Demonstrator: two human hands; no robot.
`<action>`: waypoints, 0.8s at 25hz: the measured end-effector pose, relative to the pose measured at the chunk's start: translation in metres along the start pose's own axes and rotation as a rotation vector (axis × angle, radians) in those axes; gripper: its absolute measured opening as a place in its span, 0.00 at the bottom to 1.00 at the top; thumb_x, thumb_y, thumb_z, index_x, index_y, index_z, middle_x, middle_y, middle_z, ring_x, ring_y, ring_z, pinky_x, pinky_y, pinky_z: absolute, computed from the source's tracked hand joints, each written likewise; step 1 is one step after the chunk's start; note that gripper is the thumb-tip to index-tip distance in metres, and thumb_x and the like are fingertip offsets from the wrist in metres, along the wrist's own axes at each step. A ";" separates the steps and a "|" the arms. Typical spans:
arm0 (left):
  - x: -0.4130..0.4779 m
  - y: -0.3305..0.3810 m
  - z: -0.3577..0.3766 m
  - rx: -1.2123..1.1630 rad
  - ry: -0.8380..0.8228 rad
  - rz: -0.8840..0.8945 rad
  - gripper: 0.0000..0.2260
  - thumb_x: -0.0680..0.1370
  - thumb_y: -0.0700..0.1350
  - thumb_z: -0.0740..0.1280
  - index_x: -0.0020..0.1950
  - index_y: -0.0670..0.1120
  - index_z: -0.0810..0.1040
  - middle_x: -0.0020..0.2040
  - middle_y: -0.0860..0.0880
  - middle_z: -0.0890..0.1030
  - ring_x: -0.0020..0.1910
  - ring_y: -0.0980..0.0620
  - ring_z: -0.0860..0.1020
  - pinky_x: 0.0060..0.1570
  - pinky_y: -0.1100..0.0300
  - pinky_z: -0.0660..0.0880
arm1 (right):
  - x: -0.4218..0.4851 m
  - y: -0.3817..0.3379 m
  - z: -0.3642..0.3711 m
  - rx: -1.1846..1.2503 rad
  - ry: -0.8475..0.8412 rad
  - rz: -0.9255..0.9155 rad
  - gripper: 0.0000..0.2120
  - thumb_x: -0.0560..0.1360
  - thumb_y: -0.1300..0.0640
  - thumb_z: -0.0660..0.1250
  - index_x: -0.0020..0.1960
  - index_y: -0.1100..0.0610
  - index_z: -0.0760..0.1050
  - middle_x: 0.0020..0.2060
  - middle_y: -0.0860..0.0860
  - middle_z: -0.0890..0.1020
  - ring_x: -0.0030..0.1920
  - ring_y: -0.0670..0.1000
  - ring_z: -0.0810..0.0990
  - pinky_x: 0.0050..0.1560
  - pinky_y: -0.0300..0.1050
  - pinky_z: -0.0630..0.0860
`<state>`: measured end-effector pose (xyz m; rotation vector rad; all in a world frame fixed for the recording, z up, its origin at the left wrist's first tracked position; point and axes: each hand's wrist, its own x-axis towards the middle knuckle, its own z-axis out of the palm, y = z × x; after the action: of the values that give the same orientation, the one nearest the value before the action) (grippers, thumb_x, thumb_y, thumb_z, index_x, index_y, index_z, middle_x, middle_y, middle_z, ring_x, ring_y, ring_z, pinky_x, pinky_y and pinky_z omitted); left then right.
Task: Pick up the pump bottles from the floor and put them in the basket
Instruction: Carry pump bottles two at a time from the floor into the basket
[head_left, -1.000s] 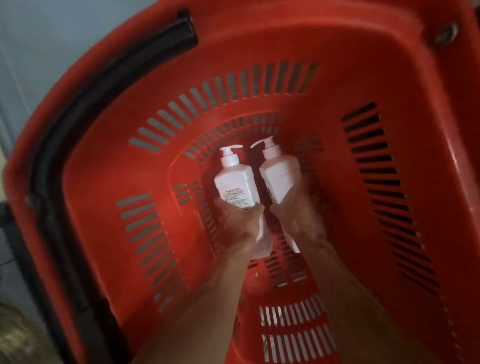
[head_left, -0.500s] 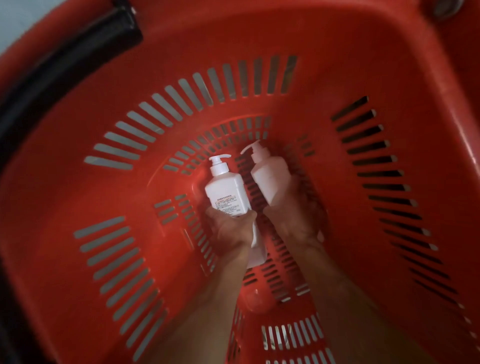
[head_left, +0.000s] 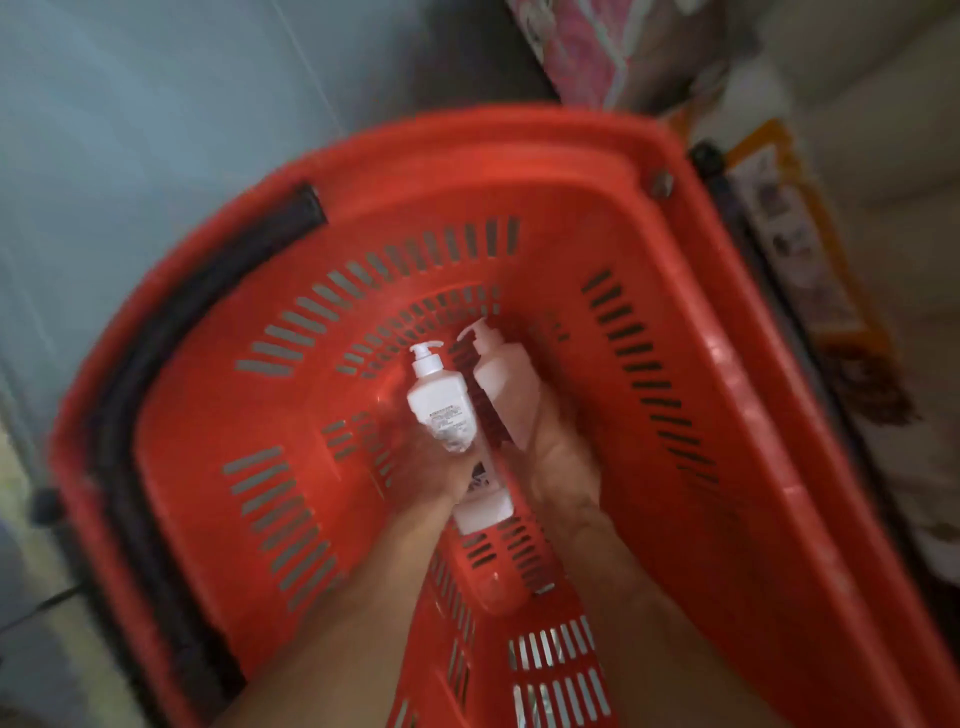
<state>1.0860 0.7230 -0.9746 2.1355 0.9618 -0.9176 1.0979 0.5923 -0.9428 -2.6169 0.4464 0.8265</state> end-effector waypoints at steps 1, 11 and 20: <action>-0.021 0.008 -0.018 0.174 0.018 0.108 0.28 0.68 0.62 0.71 0.65 0.51 0.75 0.62 0.45 0.80 0.57 0.45 0.80 0.54 0.52 0.77 | -0.016 -0.004 -0.019 -0.012 -0.029 -0.035 0.36 0.76 0.38 0.66 0.77 0.54 0.61 0.69 0.56 0.72 0.65 0.60 0.76 0.60 0.53 0.76; -0.283 0.134 -0.213 0.973 0.177 0.857 0.31 0.74 0.55 0.71 0.75 0.53 0.64 0.66 0.50 0.71 0.65 0.45 0.70 0.59 0.49 0.68 | -0.206 -0.046 -0.267 -0.119 0.076 -0.172 0.22 0.74 0.47 0.70 0.64 0.53 0.69 0.60 0.52 0.75 0.63 0.58 0.74 0.57 0.55 0.74; -0.507 0.185 -0.288 1.039 0.220 1.174 0.26 0.74 0.54 0.70 0.70 0.54 0.69 0.63 0.51 0.74 0.62 0.45 0.72 0.57 0.49 0.69 | -0.391 -0.021 -0.443 0.017 0.237 -0.066 0.21 0.76 0.48 0.67 0.65 0.56 0.70 0.60 0.56 0.76 0.62 0.61 0.73 0.58 0.56 0.73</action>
<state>1.0804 0.6487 -0.3670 2.9714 -0.9581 -0.5429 1.0161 0.4963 -0.3649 -2.7091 0.4241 0.4904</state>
